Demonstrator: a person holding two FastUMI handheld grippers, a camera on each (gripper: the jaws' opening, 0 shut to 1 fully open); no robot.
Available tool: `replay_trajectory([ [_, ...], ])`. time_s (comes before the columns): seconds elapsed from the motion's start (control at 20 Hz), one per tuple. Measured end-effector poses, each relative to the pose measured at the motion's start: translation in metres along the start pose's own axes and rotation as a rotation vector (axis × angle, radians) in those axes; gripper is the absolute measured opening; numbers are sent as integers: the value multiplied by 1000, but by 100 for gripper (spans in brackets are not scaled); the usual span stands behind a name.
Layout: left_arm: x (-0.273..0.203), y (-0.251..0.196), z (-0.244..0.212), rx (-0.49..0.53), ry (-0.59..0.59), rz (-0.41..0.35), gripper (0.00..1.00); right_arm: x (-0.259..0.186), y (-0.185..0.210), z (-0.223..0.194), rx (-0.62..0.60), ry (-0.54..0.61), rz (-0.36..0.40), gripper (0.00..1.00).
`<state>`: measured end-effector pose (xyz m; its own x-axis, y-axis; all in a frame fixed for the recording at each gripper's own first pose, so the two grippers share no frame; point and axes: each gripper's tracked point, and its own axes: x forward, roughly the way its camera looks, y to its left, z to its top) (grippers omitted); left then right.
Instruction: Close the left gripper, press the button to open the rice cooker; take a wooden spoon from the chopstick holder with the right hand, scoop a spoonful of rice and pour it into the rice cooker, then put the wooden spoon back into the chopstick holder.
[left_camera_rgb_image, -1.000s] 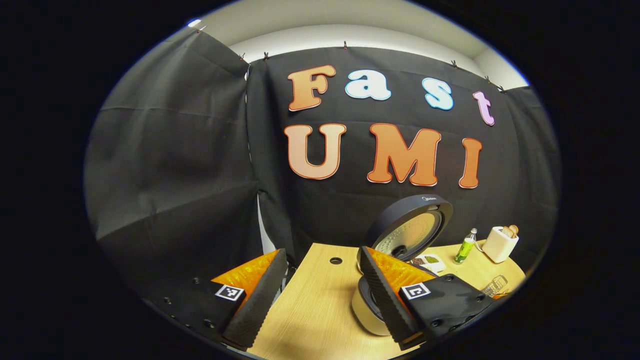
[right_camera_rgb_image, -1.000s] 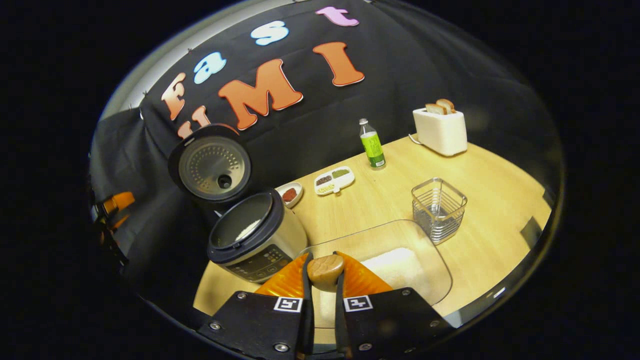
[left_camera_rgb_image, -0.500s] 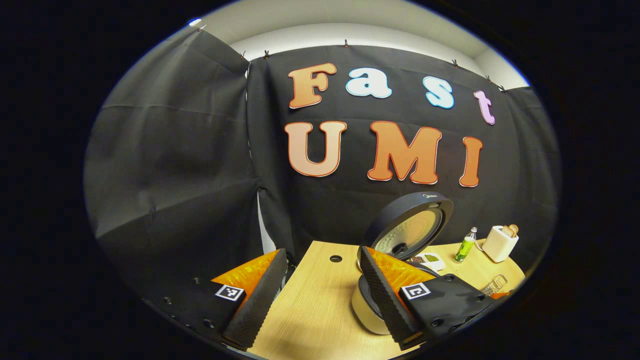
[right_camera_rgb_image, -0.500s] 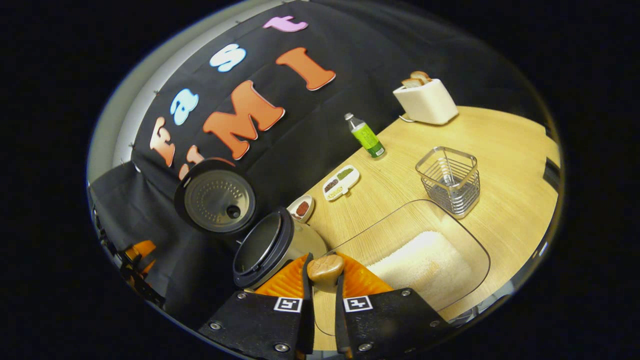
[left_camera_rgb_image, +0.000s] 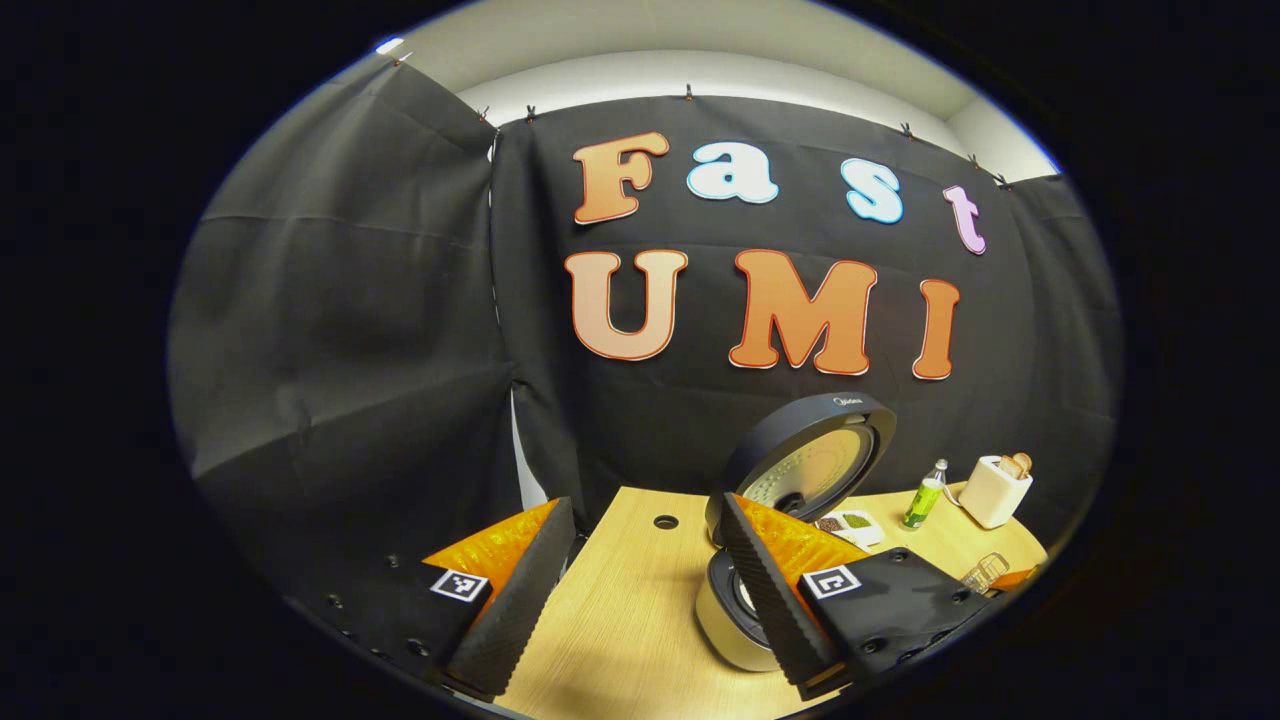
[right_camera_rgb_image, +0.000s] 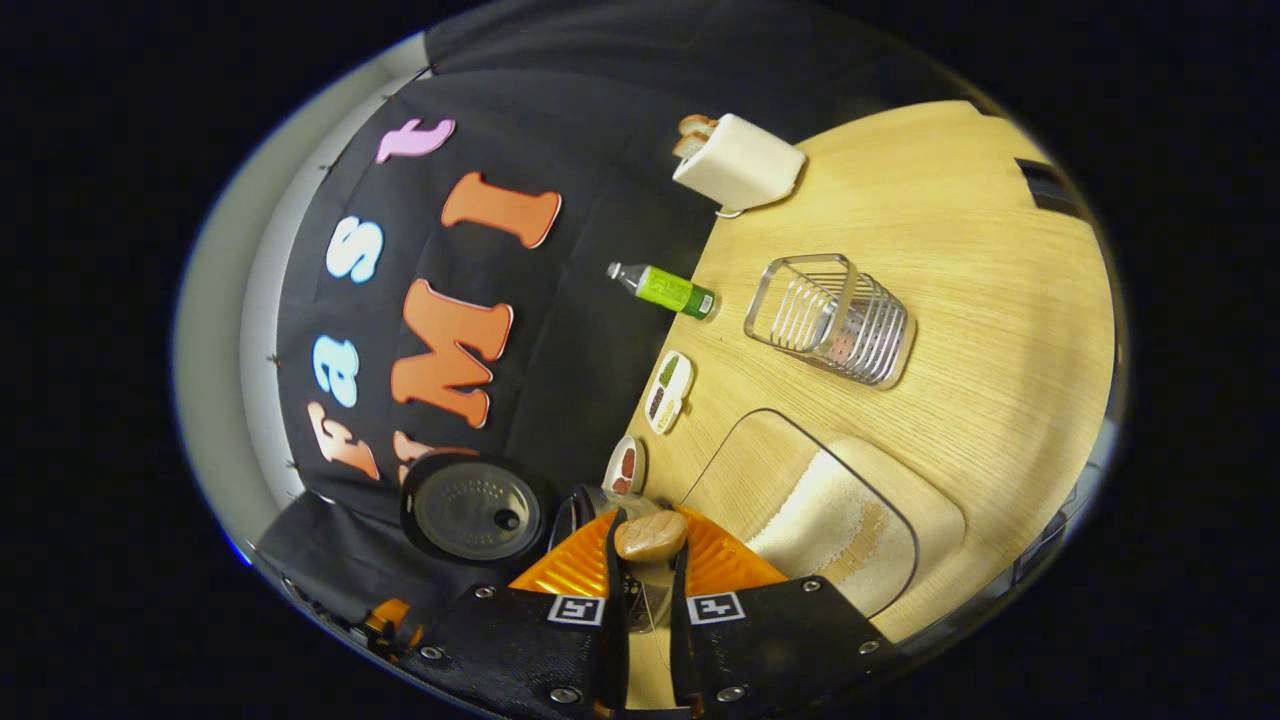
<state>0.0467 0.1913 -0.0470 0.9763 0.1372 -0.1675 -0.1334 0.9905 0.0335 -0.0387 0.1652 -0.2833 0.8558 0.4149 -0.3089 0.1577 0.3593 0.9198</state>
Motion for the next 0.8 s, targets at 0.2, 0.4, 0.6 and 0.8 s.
replay_trajectory([
  [0.2,-3,0,13,19,-34,9,95,-1,1,17,124,-28,28,11],
  [0.4,-7,-5,21,33,-55,11,100,-6,5,29,141,-31,36,16],
  [0.6,-8,-16,21,34,-58,6,98,-11,20,44,185,-39,51,16],
  [0.8,-9,-25,20,40,-58,-3,100,-17,46,58,185,-38,74,16],
])
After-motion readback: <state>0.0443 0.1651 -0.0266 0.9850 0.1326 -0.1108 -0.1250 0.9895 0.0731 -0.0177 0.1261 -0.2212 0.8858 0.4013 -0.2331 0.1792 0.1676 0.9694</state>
